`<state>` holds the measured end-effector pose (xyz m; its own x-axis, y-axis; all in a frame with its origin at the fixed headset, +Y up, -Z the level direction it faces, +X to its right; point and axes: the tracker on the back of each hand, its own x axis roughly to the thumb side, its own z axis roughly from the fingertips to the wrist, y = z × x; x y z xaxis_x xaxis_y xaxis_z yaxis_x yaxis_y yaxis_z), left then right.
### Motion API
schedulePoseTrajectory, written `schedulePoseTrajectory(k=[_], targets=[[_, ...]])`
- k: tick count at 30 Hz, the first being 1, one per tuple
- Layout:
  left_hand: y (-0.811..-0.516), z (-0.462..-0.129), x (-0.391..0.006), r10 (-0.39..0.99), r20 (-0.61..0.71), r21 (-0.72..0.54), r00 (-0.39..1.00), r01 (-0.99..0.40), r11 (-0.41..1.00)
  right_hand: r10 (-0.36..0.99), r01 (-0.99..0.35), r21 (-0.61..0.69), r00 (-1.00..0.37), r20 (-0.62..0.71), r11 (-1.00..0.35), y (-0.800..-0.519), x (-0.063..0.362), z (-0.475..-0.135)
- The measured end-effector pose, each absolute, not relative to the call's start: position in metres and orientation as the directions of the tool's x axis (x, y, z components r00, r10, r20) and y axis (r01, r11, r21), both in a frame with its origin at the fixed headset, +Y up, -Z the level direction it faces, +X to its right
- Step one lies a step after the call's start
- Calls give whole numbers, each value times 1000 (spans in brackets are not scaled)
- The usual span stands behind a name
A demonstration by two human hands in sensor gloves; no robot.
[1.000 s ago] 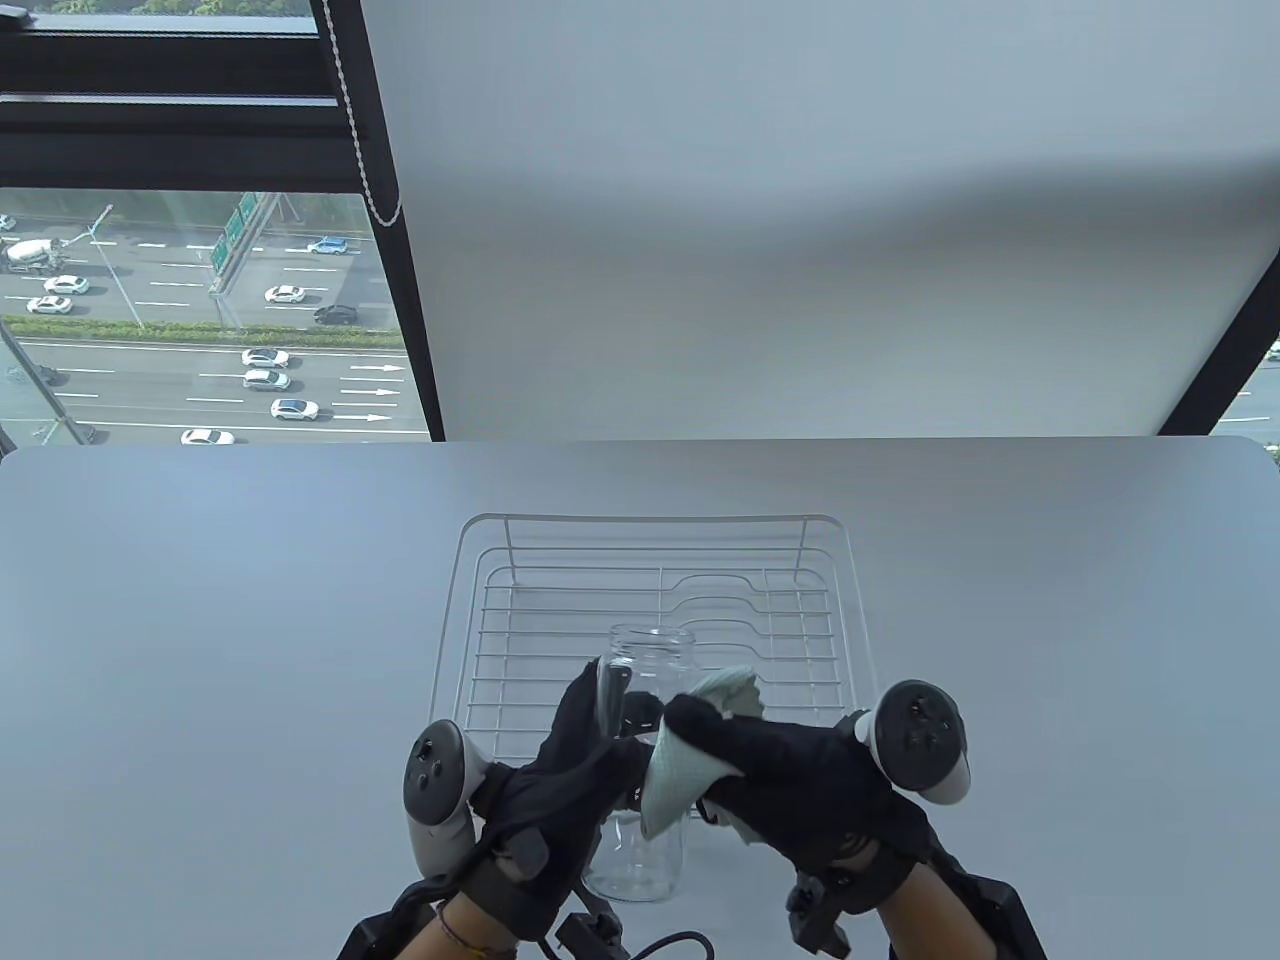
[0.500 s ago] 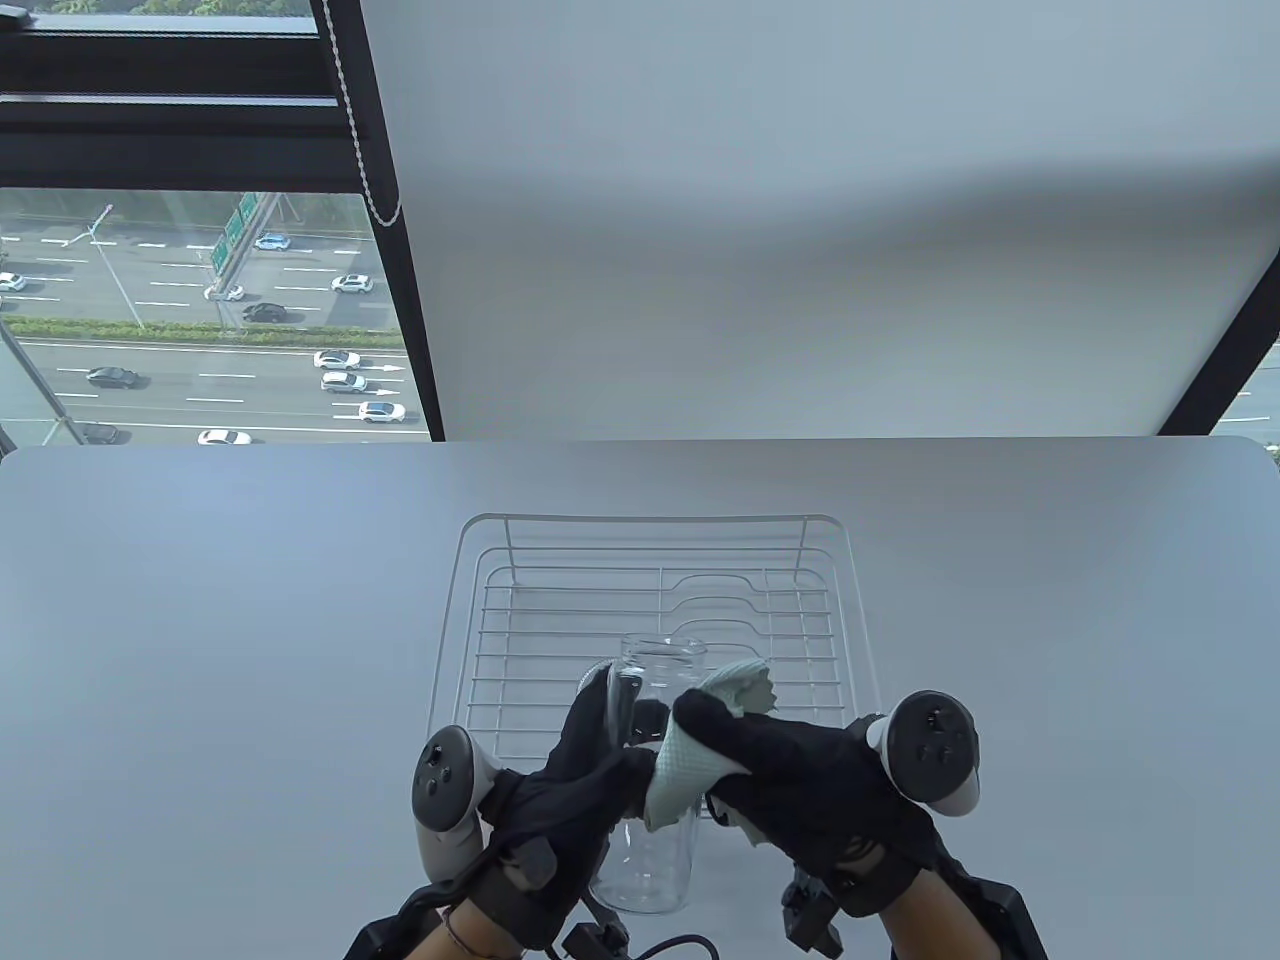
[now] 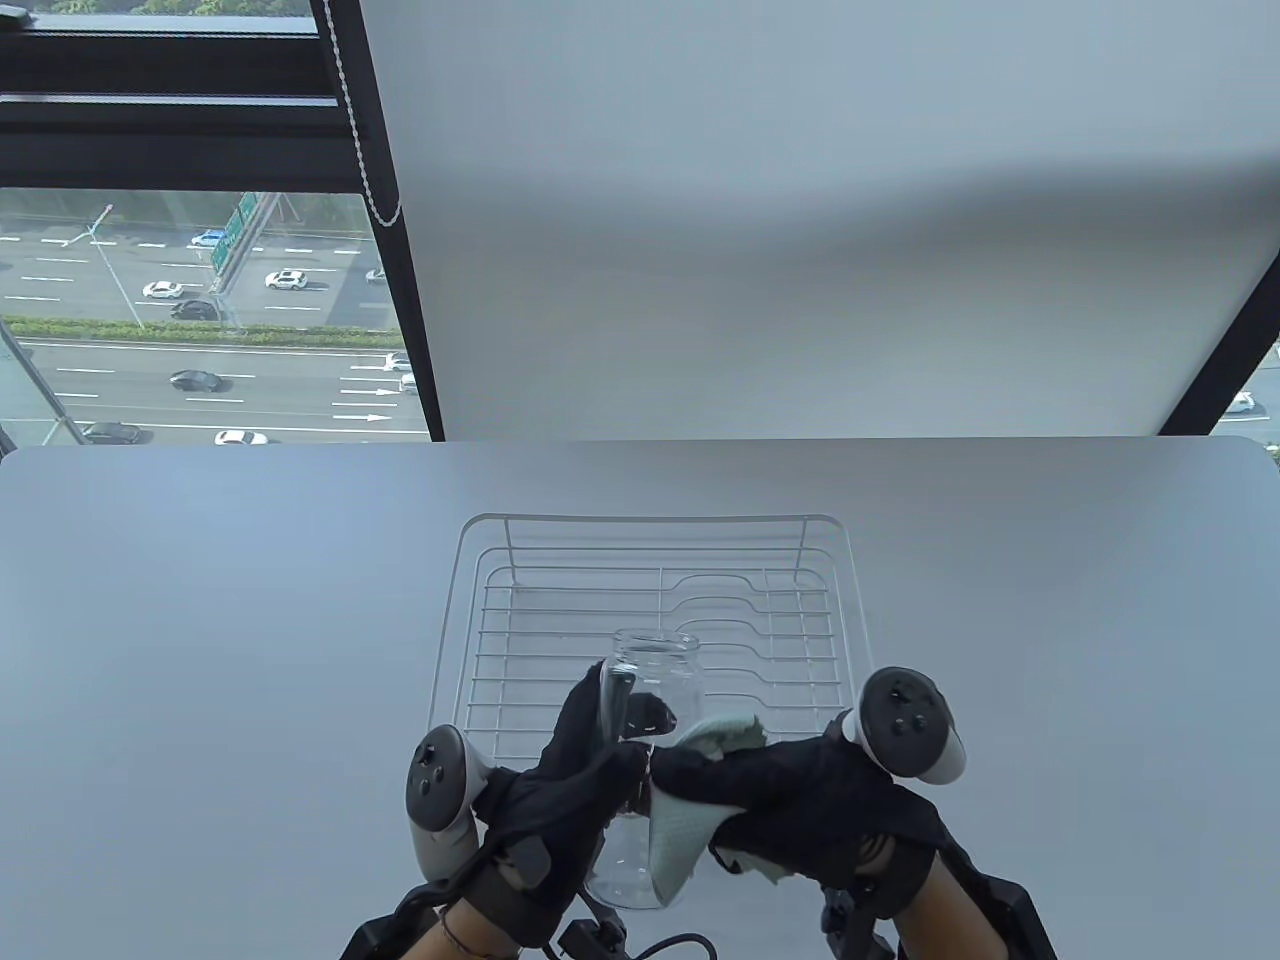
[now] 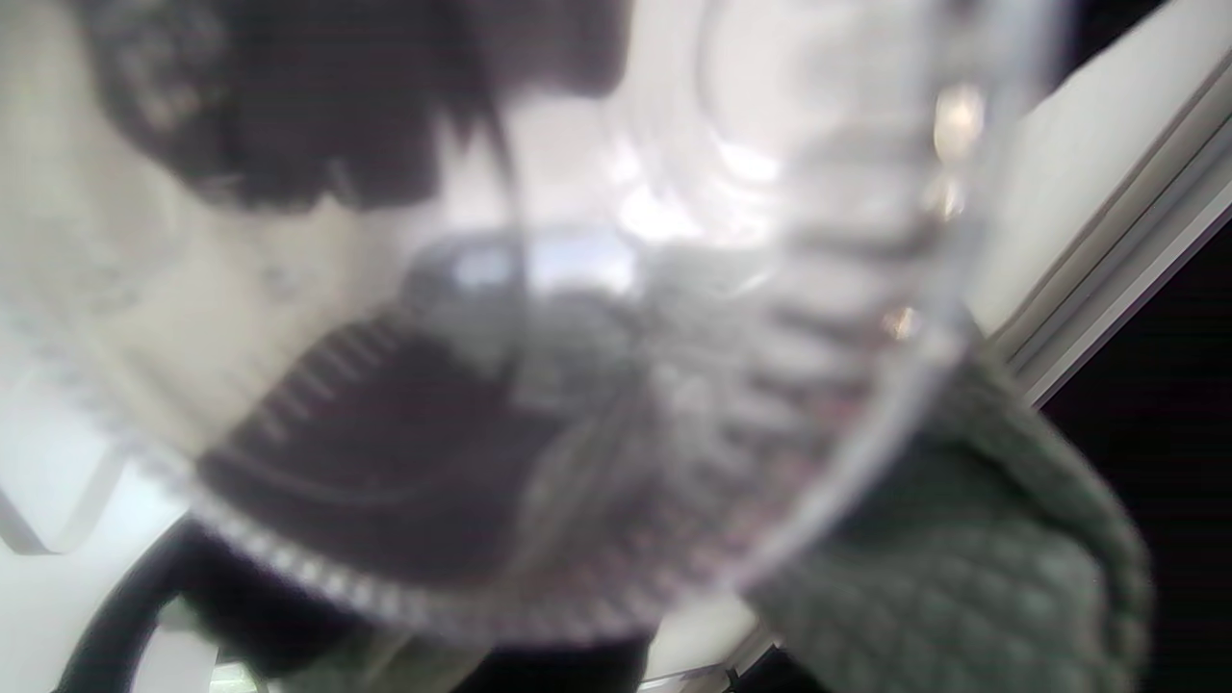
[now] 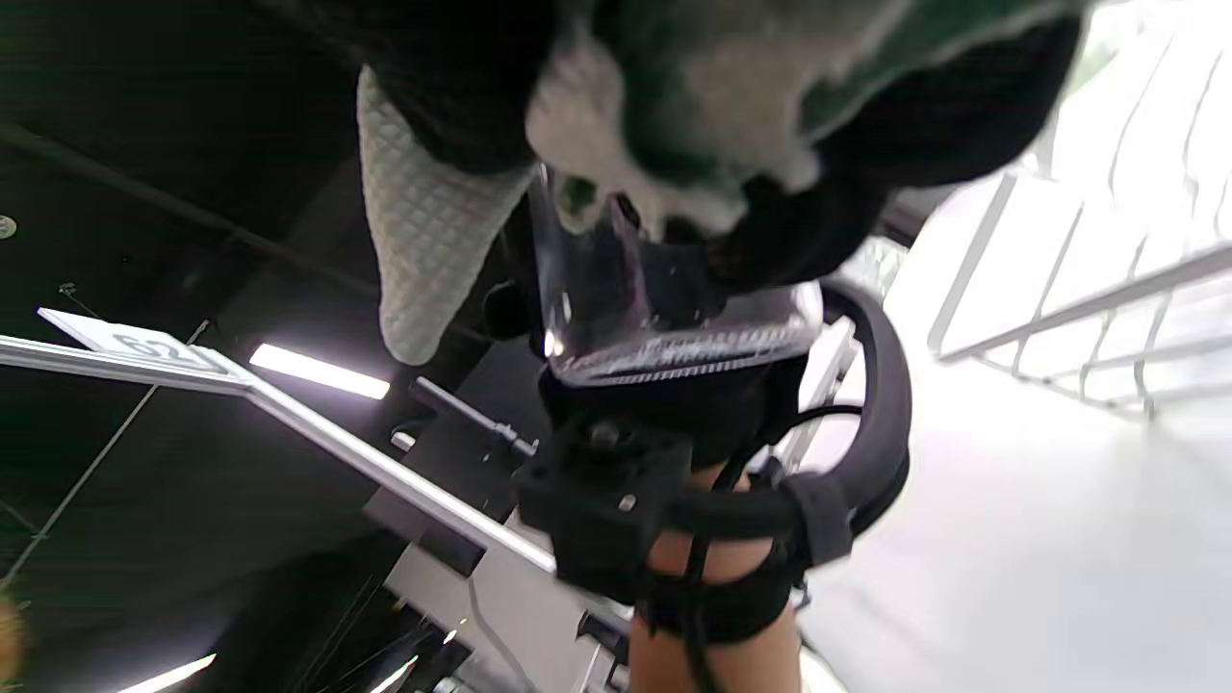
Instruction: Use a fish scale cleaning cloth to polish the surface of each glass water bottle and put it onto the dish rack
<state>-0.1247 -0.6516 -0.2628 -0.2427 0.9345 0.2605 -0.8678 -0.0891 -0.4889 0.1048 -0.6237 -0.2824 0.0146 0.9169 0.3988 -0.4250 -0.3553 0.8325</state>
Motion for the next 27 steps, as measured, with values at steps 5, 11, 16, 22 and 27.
schedulePoseTrajectory(k=[5, 11, 16, 22, 27], targets=[[-652, -262, -121, 940, 245, -520, -235, -850, -77, 842, -774, 512, -48, 538, -371, -615, 123, -284], [-651, -264, -125, 921, 259, -488, -291, -862, -135, 892, -537, 753, 1, 452, -381, -621, 106, -282], [-651, -264, -127, 929, 249, -484, -272, -866, -125, 886, -564, 731, 0, 464, -383, -622, 107, -284], [-655, -264, -120, 934, 221, -522, -282, -843, -130, 847, -780, 506, -56, 529, -368, -619, 119, -283], [-652, -268, -130, 923, 248, -479, -293, -866, -146, 899, -415, 812, -34, 436, -410, -626, 95, -279]])
